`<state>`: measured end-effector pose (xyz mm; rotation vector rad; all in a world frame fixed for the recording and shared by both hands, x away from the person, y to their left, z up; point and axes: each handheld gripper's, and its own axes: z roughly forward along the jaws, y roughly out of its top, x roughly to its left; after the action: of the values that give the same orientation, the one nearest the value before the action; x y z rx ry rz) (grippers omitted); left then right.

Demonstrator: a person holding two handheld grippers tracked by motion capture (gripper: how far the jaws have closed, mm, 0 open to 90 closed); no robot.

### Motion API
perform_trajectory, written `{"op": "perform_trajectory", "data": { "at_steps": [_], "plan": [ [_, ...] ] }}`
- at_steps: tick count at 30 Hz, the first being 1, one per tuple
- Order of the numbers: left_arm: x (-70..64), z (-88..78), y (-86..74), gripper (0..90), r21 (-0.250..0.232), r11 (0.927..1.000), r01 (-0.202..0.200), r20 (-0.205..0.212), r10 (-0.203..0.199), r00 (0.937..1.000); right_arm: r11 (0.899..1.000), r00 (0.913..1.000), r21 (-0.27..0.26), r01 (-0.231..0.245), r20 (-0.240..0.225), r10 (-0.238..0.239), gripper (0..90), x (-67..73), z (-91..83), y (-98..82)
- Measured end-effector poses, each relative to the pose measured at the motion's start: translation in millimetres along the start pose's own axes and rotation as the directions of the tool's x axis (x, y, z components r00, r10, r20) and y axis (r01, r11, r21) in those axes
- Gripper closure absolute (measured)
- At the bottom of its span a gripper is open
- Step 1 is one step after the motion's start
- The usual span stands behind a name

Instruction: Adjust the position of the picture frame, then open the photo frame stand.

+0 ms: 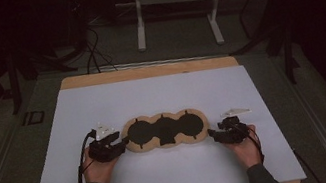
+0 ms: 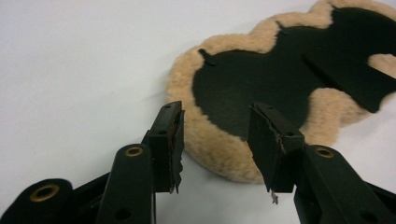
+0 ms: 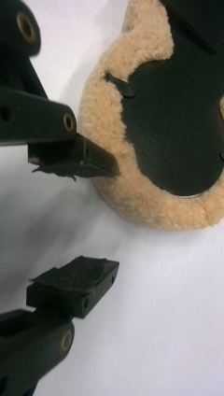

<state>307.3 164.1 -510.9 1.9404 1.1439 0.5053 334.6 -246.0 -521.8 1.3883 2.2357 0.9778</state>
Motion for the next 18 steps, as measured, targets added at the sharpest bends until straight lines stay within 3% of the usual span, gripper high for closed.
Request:
{"op": "perform_trajectory", "data": {
  "at_steps": [5, 13, 18],
  "plan": [
    [-7.1, 1.0, 0.0, 54.5, -0.014, 0.9999, -0.004, 0.001, 0.004, 1.0000, 1.000, 0.9999, -0.003, 0.008, -0.011, -0.008, 33.6, 1.9, -1.2, 2.3],
    [-9.9, -1.9, 1.4, 51.4, -0.026, 0.9996, 0.011, 0.018, -0.010, 0.9998, 1.000, 0.9997, 0.005, -0.004, 0.023, 0.003, 35.4, -0.5, -1.6, 1.4],
    [-13.1, -3.7, 2.1, 50.3, -0.043, 0.9990, 0.013, 0.033, -0.012, 0.9994, 1.000, 0.9999, -0.015, 0.004, 0.014, -0.004, 38.7, 0.8, -5.1, 1.5]
  ]
}}
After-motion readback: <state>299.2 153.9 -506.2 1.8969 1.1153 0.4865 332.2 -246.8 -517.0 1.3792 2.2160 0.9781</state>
